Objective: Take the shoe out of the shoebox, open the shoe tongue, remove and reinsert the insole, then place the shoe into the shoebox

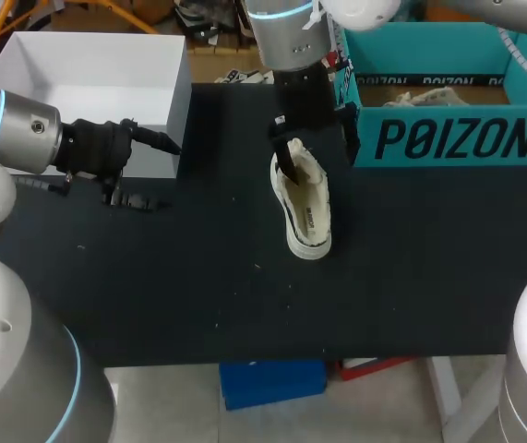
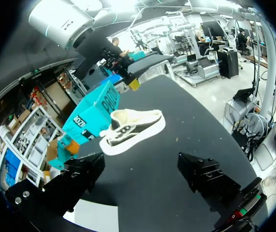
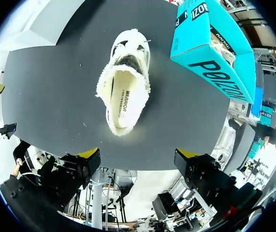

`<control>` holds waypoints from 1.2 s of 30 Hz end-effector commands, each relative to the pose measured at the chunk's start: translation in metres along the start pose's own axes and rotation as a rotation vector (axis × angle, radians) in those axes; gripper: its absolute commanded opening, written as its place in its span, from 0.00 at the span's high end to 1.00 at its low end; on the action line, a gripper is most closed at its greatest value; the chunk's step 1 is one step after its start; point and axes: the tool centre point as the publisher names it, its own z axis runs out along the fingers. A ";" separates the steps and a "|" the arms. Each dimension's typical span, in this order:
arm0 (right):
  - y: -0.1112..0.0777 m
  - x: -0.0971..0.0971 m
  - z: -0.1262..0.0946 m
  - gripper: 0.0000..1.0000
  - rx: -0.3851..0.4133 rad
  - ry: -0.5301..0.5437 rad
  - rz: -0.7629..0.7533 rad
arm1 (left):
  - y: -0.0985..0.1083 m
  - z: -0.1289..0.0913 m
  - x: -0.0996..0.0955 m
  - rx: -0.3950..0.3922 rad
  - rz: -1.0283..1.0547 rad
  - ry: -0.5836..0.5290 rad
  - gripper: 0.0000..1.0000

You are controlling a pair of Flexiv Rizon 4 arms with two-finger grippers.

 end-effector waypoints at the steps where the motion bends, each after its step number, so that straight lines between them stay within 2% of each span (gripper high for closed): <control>1: -0.001 -0.005 0.009 0.00 0.012 0.037 0.013 | 0.001 0.001 0.001 -0.001 0.002 -0.004 0.00; 3: 0.000 -0.006 0.014 0.00 0.118 0.100 0.017 | 0.001 0.001 0.001 -0.001 0.002 -0.004 0.00; 27: 0.000 -0.006 0.014 0.00 0.118 0.100 0.017 | 0.001 0.001 0.001 -0.001 0.002 -0.004 0.00; 29: 0.003 -0.005 0.021 0.00 0.073 0.079 0.049 | 0.001 0.001 0.001 -0.001 0.002 -0.004 0.00; 31: 0.004 -0.007 0.026 0.00 -0.015 0.037 0.088 | 0.001 0.001 0.001 -0.001 0.002 -0.004 0.00; 36: 0.004 -0.010 0.037 0.00 -0.115 0.052 0.183 | 0.001 0.001 0.001 -0.001 0.002 -0.004 0.00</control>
